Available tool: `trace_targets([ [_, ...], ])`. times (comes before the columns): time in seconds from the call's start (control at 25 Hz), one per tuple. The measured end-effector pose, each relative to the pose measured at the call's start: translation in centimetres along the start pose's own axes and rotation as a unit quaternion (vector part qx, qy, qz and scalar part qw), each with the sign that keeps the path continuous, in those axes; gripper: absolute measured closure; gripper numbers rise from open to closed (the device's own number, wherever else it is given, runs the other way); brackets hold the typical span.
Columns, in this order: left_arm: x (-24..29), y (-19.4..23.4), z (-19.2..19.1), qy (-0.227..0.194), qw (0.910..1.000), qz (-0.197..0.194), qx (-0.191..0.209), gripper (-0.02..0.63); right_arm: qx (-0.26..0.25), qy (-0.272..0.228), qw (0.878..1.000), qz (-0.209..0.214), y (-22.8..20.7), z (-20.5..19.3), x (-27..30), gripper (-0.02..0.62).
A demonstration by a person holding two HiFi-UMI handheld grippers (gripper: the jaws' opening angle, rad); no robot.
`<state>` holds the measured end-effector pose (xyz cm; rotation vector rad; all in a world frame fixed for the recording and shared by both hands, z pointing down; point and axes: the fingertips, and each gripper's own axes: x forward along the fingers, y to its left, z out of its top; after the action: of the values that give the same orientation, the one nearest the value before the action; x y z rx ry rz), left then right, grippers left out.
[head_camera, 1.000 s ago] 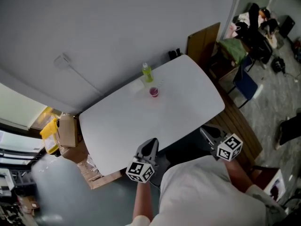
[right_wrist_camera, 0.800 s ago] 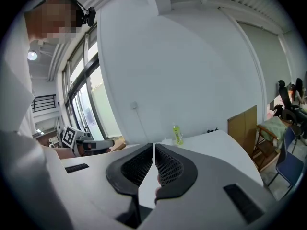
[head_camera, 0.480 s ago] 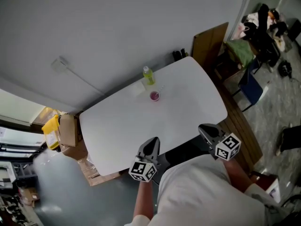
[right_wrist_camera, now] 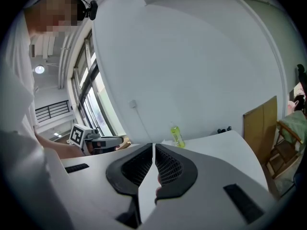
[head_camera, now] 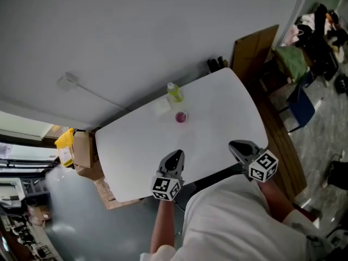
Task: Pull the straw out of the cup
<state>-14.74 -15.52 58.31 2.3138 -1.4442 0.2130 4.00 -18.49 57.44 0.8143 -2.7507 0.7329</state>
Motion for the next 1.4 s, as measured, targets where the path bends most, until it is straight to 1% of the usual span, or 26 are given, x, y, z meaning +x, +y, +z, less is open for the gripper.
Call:
trace_targets([
  [0.24,5.5,2.1,0.3,0.045,0.9977,0.010,0.050,0.583,0.008,0.016,1.000,0.014,-3.8,-0.2,1.7,0.554],
  [0.4,8.6,3.1,-0.4,0.083,0.9933,0.011,0.079,0.575,0.019,0.029,0.999,0.021,-6.1,-0.7,2.8,0.554],
  [0.56,11.7,4.6,-1.6,0.116,0.9877,0.020,0.103,0.560,0.026,0.043,0.999,0.022,-7.8,-1.9,3.2,0.554],
  [0.72,14.7,5.9,-3.0,0.154,0.9790,0.020,0.132,0.540,0.039,0.056,0.997,0.022,-9.7,-3.1,3.7,0.554],
  [0.88,17.2,7.6,-4.3,0.185,0.9693,0.018,0.161,0.535,0.052,0.071,0.996,0.026,-10.6,-4.0,4.5,0.554],
  [1.12,20.4,9.3,-6.8,0.223,0.9574,0.011,0.183,0.515,0.059,0.087,0.994,0.031,-12.1,-4.8,5.1,0.554],
  [1.28,22.3,10.6,-9.1,0.254,0.9463,0.002,0.200,0.491,0.065,0.095,0.993,0.026,-13.1,-5.0,5.3,0.554],
  [1.4,23.4,11.9,-10.3,0.271,0.9393,0.008,0.210,0.490,0.073,0.098,0.992,0.021,-13.8,-5.2,5.2,0.554],
])
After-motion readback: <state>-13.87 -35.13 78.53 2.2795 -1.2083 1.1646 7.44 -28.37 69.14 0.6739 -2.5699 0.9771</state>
